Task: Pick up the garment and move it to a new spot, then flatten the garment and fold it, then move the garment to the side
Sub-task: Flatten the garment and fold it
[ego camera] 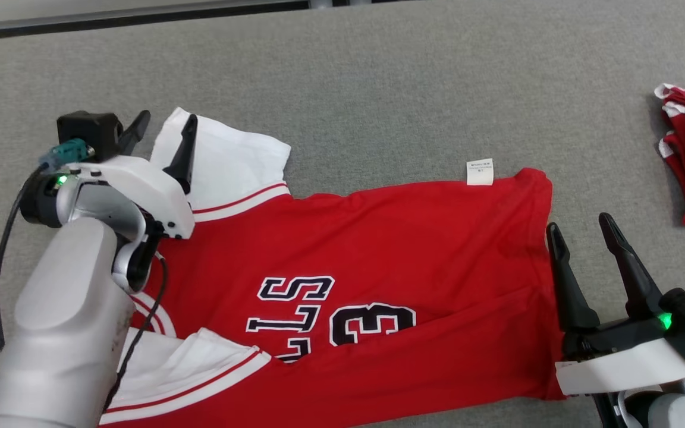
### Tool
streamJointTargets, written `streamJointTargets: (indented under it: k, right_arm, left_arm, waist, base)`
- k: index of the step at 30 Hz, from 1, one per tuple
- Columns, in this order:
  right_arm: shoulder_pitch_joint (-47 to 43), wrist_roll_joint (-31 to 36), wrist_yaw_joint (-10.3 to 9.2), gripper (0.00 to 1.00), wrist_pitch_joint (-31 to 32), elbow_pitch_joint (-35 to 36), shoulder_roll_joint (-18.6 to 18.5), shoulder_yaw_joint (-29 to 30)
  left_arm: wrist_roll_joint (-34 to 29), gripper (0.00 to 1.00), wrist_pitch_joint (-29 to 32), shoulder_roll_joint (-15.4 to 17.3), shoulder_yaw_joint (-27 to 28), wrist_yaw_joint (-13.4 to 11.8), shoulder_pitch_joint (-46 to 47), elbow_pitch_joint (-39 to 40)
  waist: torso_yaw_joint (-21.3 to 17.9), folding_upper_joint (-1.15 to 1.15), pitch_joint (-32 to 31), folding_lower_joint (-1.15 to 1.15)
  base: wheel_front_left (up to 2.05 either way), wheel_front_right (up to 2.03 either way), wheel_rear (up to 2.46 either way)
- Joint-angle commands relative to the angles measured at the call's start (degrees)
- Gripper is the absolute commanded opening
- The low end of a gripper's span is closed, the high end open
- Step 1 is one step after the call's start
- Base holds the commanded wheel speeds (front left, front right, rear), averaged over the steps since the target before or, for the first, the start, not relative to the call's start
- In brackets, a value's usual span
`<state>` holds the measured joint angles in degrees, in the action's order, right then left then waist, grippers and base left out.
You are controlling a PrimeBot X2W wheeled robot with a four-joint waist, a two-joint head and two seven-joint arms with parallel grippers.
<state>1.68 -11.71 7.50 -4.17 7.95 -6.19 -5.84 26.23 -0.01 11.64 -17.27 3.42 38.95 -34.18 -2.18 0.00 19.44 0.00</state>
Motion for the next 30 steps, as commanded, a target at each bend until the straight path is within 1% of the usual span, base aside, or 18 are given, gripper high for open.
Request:
streamJointTargets:
  k: [1,4,8,9,10,14,17,19,24,26,27,28,29,30]
  right_arm:
    - [1.2,-0.2,-0.02,1.0,-0.8,-0.8,0.0,0.0]
    - [2.1,-0.4,-0.02,1.0,-1.4,-2.3,0.1,-0.2]
    - [3.0,-1.2,-0.02,1.0,-2.0,-4.2,0.0,0.4]
    - [3.3,-1.6,-0.02,1.0,-2.0,-4.7,-0.1,0.7]
    - [3.7,-1.9,-0.02,1.0,-2.1,-5.2,-0.5,0.9]
    - [6.2,-3.2,-0.02,1.0,-1.7,-7.9,-2.3,2.3]
    - [10.0,-4.2,-0.02,1.0,-0.8,-10.4,-4.0,1.6]
    - [13.1,-5.2,-0.03,1.0,0.2,-12.9,-5.3,0.1]
    - [19.2,-8.5,-0.03,1.0,4.4,-23.3,-8.6,-4.7]
    - [20.9,-10.2,-0.03,1.0,5.3,-26.4,-9.5,-6.3]
    - [21.6,-11.1,-0.03,0.78,5.5,-27.7,-9.9,-6.9]
    - [22.0,-12.2,-0.03,0.44,5.7,-28.8,-10.2,-7.5]
    - [22.4,-13.0,-0.03,0.06,5.6,-29.5,-10.6,-8.0]
    - [22.4,-13.0,-0.03,0.06,5.6,-29.5,-10.6,-8.0]
  left_arm:
    - [-0.1,1.0,0.3,0.5,0.0,0.6,3.6,-4.4]
    - [-0.3,1.0,1.7,1.1,-0.2,1.0,7.8,-13.0]
    - [0.6,1.0,3.9,1.0,0.0,0.9,11.3,-22.2]
    - [0.9,0.47,4.0,0.7,0.0,1.4,11.6,-23.9]
    - [1.0,0.0,3.6,0.4,-0.1,1.7,11.7,-25.1]
    - [0.7,0.0,-0.3,-0.7,-1.1,2.6,13.3,-28.0]
    - [0.9,0.0,-2.7,-1.3,-1.7,3.2,14.6,-29.6]
    - [1.2,0.0,-4.1,-1.8,-2.0,3.4,15.3,-30.4]
    - [1.7,0.0,-6.8,-3.8,-3.3,4.0,17.2,-31.8]
    - [2.2,0.0,-8.0,-4.3,-3.8,4.0,17.6,-32.2]
    - [2.4,0.0,-8.8,-4.4,-4.0,4.1,17.8,-32.2]
    - [2.7,0.0,-9.6,-4.5,-4.3,4.1,17.9,-32.2]
    - [3.0,0.0,-10.3,-4.7,-4.5,4.1,17.9,-31.9]
    - [3.0,0.0,-10.3,-4.7,-4.5,4.1,17.9,-31.9]
  waist:
    - [-2.9,0.0,3.6,0.0]
    - [-3.8,0.0,4.8,0.0]
    - [-4.5,0.0,5.6,0.0]
    - [-4.6,0.0,5.8,0.0]
    - [-4.5,0.0,5.9,0.0]
    - [-3.5,0.0,5.8,0.0]
    - [-2.4,0.0,5.6,0.0]
    - [-1.7,0.0,5.6,0.0]
    - [0.9,0.0,5.6,0.0]
    - [1.7,0.0,5.5,0.0]
    - [1.9,0.0,5.5,0.0]
    - [2.2,0.0,5.4,0.0]
    - [2.3,0.0,5.3,0.0]
    - [2.3,0.0,5.3,0.0]
  base:
    - [0.0,0.0,0.0]
    - [0.0,0.0,0.0]
    - [0.0,0.0,0.0]
    - [0.0,0.0,0.0]
    - [0.0,0.0,0.0]
    - [0.0,0.0,0.0]
    - [0.0,0.0,0.0]
    - [0.0,0.0,0.0]
    - [0.0,0.0,0.0]
    - [0.0,0.0,0.0]
    - [0.0,0.0,0.0]
    - [0.0,0.0,0.0]
    - [0.0,0.0,0.0]
    - [0.0,0.0,0.0]
